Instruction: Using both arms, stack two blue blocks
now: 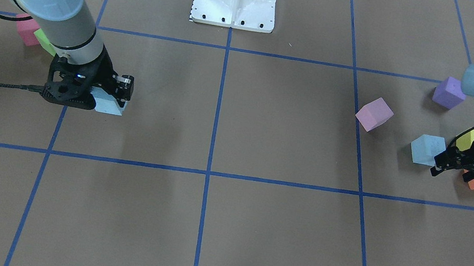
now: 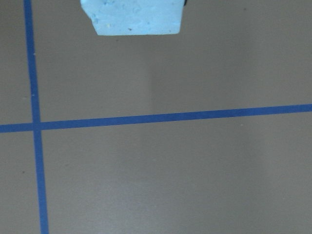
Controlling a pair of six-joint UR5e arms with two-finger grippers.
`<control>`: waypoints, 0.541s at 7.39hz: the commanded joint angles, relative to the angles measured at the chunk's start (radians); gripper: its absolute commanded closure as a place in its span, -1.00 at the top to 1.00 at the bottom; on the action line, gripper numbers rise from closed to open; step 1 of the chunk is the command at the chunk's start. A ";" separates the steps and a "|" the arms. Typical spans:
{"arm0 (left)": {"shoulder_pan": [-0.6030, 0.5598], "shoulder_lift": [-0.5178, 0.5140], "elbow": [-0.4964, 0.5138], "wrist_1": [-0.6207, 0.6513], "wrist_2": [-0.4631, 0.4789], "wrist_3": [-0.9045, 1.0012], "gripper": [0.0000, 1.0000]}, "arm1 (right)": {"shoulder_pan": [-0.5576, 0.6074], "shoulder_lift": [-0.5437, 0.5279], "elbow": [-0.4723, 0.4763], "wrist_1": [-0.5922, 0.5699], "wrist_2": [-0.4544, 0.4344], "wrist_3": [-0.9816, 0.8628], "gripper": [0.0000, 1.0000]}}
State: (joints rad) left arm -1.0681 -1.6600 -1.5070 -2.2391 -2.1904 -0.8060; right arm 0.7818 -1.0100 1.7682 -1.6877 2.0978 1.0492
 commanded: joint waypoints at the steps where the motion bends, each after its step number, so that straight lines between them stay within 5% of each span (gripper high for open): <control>1: 0.042 0.040 -0.001 -0.040 0.020 -0.027 0.96 | -0.064 0.086 -0.039 -0.010 -0.042 0.076 -0.01; 4: 0.103 0.069 -0.004 -0.091 0.050 -0.096 0.96 | -0.111 0.123 -0.053 -0.010 -0.079 0.117 -0.01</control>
State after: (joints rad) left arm -0.9990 -1.5983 -1.5095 -2.3074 -2.1550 -0.8609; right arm 0.6849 -0.8994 1.7205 -1.6979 2.0279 1.1531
